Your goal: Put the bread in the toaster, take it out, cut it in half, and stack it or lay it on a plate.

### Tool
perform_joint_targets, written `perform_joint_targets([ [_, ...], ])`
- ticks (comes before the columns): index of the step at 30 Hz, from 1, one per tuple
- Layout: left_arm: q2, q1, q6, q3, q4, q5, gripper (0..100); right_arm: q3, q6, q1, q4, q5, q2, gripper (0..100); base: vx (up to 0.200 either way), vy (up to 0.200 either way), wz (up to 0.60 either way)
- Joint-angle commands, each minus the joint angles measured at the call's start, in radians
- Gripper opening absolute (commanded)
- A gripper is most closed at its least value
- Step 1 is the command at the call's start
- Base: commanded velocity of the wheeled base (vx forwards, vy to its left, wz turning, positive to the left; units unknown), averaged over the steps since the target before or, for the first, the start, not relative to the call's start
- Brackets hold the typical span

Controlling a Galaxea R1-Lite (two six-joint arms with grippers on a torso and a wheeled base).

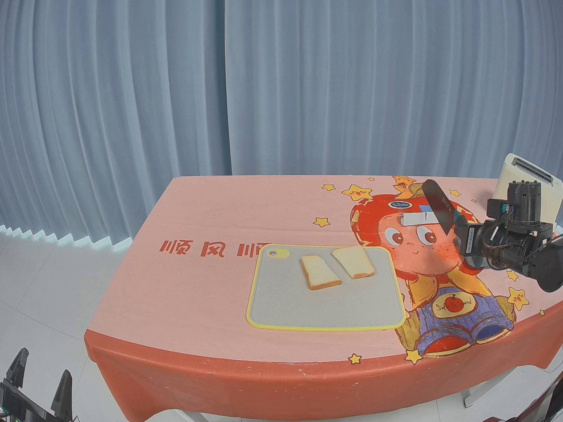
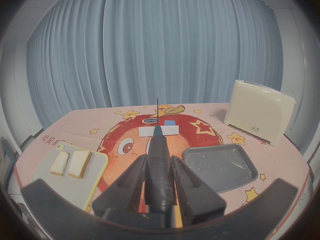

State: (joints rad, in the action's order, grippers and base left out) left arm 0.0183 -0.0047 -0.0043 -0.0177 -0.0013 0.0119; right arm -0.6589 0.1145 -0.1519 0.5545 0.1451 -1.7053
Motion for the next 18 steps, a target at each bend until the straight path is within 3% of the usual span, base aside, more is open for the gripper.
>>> perform_joint_targets([
  [1,0.002,0.0,0.0,0.018,0.0,0.0,100,0.004,-0.001,0.0,0.001,0.001,-0.019,0,0.0,0.0,0.0],
  [18,0.002,0.0,0.0,0.018,0.0,0.0,100,0.009,-0.001,-0.001,0.007,0.001,-0.045,0,0.0,0.0,0.0],
])
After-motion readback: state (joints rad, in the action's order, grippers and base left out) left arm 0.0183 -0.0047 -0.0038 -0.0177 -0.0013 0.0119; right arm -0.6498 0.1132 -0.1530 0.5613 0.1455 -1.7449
